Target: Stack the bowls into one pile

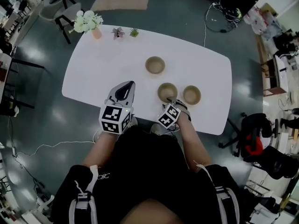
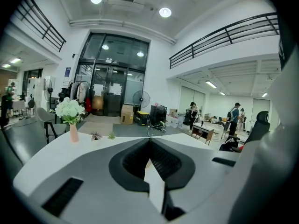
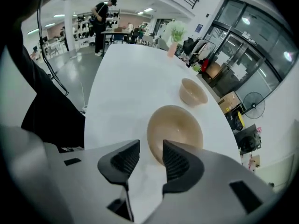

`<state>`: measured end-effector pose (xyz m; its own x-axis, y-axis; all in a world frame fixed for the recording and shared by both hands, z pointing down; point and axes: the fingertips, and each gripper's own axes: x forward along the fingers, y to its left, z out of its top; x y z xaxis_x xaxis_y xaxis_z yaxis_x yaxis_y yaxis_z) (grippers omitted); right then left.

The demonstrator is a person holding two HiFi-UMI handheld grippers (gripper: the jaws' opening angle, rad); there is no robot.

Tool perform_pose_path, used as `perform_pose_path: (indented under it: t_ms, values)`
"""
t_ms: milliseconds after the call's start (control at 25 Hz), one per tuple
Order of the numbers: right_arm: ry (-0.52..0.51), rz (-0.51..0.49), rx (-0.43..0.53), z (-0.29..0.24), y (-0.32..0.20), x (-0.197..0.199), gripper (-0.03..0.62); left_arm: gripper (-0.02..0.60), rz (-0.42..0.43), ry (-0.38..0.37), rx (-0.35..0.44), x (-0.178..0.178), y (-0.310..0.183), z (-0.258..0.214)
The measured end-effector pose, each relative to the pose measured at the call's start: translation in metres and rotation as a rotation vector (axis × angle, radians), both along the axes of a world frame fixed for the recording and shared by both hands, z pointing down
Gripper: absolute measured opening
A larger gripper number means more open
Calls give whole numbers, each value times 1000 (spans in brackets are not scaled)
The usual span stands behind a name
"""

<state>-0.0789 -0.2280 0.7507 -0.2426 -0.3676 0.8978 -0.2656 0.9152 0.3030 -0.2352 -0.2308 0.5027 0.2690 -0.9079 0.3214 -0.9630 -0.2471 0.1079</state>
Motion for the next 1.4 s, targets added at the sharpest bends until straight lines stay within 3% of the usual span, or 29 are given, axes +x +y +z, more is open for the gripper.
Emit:
perform_pose_path:
  t_ms: [120, 320, 880, 1120, 1400]
  values:
    - [20, -6, 54, -2, -5, 0, 80, 14, -14, -2, -2, -4, 4, 0]
    - [21, -20, 93, -4, -10, -5, 32, 13, -27, -5, -5, -12, 6, 0]
    - [-39, -28, 257, -66, -45, -28, 29, 14, -37, 5, 23, -25, 0, -8]
    - [-68, -78, 329, -95, -75, -57, 29, 14, -66, 8, 45, -39, 0, -14]
    - [-117, -137, 339, -101, -102, -102, 28, 14, -118, 0, 56, -64, 4, -17]
